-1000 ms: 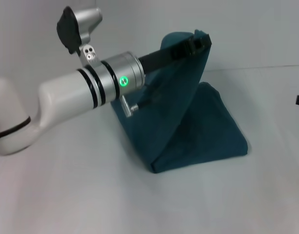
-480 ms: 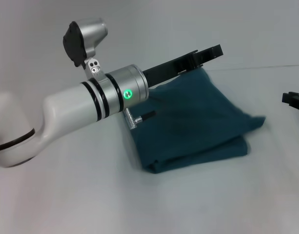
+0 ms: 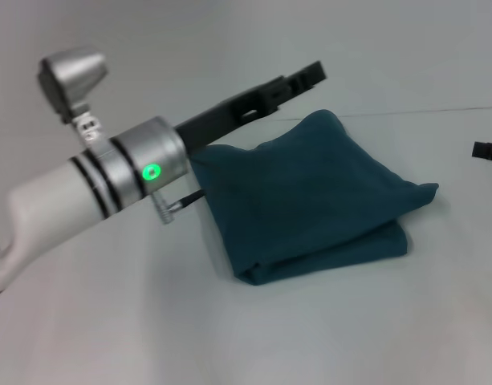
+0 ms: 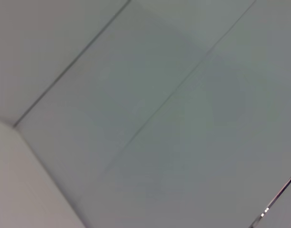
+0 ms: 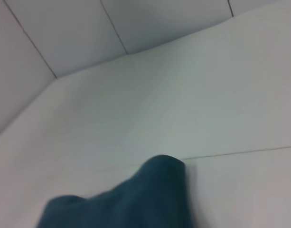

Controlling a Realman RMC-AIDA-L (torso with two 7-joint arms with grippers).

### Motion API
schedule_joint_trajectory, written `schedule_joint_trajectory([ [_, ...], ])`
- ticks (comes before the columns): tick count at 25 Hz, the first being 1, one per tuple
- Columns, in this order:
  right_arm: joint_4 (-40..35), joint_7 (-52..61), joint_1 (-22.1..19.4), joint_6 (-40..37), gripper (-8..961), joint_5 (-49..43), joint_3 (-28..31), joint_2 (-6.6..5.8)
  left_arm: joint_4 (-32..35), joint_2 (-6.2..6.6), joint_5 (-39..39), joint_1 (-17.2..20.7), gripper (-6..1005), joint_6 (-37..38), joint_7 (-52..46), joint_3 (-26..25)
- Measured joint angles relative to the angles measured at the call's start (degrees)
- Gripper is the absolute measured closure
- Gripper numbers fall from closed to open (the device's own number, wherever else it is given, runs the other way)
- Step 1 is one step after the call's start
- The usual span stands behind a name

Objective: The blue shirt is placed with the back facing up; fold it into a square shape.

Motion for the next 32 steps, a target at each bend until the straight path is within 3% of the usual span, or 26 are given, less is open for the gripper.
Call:
schedule_joint_trajectory([
  [1,0.00,1.75,0.25,-0.67,694,-0.13,0.15,-0.34,0.03,0.03,0.93,0.86,259,1.58,1.05,-1.66],
  [7,2.67,14.60,2.55,-3.45,618,-3.51,-0.17,-3.06,1.40,0.90,6.70,4.76,51,6.86,5.07,-6.28],
  [12,7.49,19.39,5.19,-3.09,478,-8.13,-0.14,-4.24,3.56,1.73,13.66,7.84,36,9.12,8.35,-8.50],
  [21,13.86,20.72,8.91,2.39,486,-10.25,-0.24,-3.62,5.17,2.35,30.23,10.08,37,13.17,11.15,-16.69],
  [32,15.81,20.81,10.46,8.83,488,-10.38,-1.83,-1.84,5.15,2.31,31.54,10.78,37,12.88,11.21,-18.12],
])
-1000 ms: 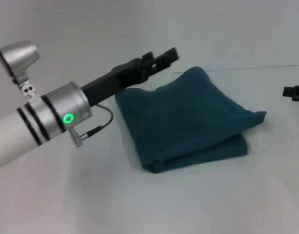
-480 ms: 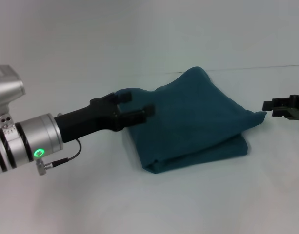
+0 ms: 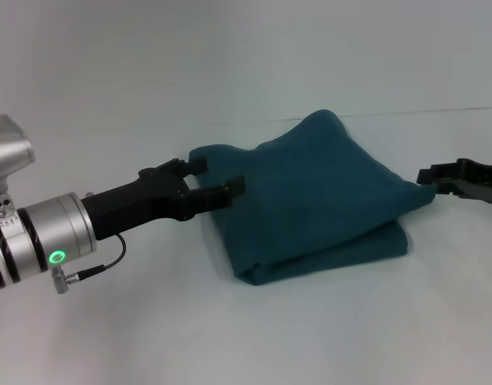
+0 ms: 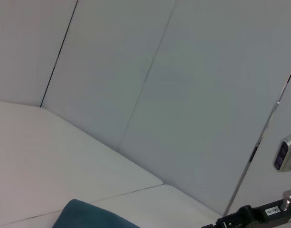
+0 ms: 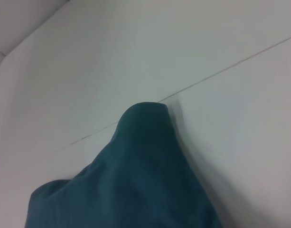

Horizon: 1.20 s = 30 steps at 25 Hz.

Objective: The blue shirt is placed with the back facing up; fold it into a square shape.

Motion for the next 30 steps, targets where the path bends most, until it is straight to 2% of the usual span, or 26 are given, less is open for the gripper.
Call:
schedule_joint_trajectory([
  [5,0.11,-0.34,0.35,1.67,489,0.04,-0.15,1.45,-0.09,-0.09,0.03,0.01,37,-0.13,-0.04,-0.04],
  [10,0.19,-0.60,0.51,1.41,490,0.35,0.19,2.06,-0.12,-0.03,0.07,-0.13,38,-0.33,-0.23,-0.04],
  [16,-0.51,-2.29,0.04,-2.49,701,1.28,0.66,2.07,-0.21,-0.01,0.10,-0.31,38,-1.00,-0.26,-0.05],
  [21,-1.19,-4.55,-0.91,-8.68,873,5.45,0.86,1.45,-0.30,-0.11,-0.22,-0.54,38,-1.24,-0.36,-0.04],
  [26,-4.67,-4.71,-3.03,-14.82,921,8.97,0.91,1.40,-0.15,-0.27,-0.37,-0.68,39,-1.80,-1.07,-0.04],
  [30,-6.75,-4.52,-4.53,-18.81,921,11.03,1.34,1.40,-0.02,-0.39,-0.45,-0.85,39,-1.82,-1.42,-0.04],
])
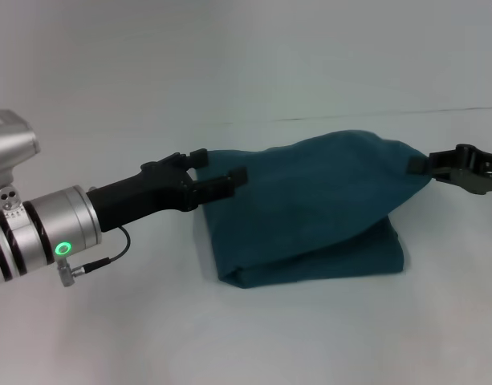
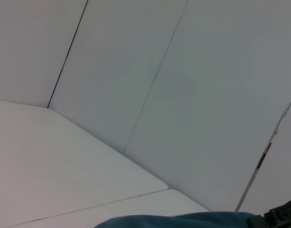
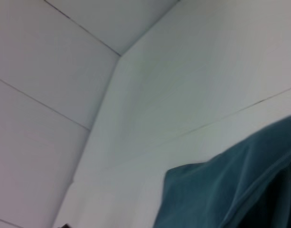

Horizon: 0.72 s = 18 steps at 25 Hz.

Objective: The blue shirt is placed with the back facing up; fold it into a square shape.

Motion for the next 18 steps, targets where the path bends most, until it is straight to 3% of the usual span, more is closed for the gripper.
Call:
schedule_joint_trajectory([
  [18,-7.33,0.88,1.27,-7.09,920,0.13,1.16,-0.27,-0.04,-0.33,-0.16,-0.67,40,-0.07,-1.39,-0.38],
])
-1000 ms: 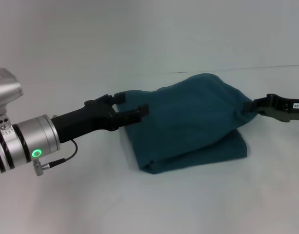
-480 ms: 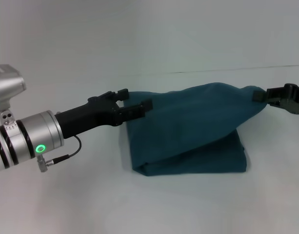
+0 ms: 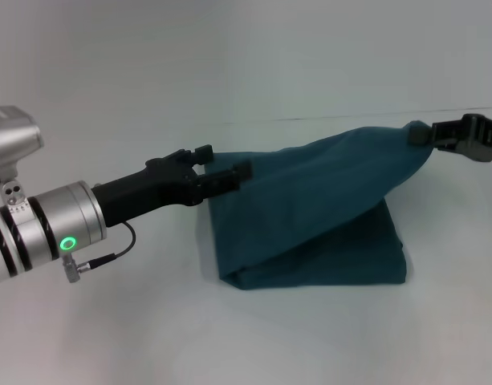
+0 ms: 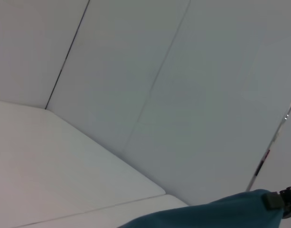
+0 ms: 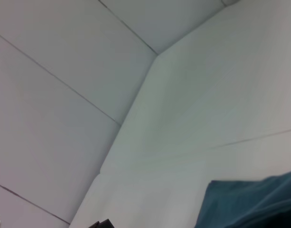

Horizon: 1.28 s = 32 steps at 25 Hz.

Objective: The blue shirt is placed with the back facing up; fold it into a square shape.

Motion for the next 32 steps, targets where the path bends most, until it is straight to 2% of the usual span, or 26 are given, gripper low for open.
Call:
schedule_joint_trajectory([
  [8,-2.39,0.56,-0.04,-2.30,920,0.10,0.07,-0.16,-0.29,-0.18,-0.01,-0.02,40,0.00,-0.94,-1.12],
  [13,-1.36,-0.14,-1.42,-1.65,920,-1.17,-0.19,0.09,-0.40,-0.52,-0.01,0.31,41,0.00,-1.31,-1.14],
  [21,1.03,-1.55,-5.94,1.24,898,-3.47,-0.02,0.84,-0.41,-0.89,0.00,0.40,41,0.21,-1.44,-0.99],
  [25,2.67,-3.40,-8.88,3.08,880,-4.09,1.76,0.76,-0.41,-1.25,0.12,0.50,41,0.17,-1.04,-1.02],
  [27,2.56,-3.49,-10.40,5.17,871,-4.12,3.55,0.34,-0.41,-1.37,0.28,0.50,41,0.06,-0.74,-1.03],
  [32,2.83,-3.27,-9.82,8.98,642,-4.14,5.51,-1.69,-0.41,-1.48,0.29,0.50,42,-0.07,-0.02,-1.03],
])
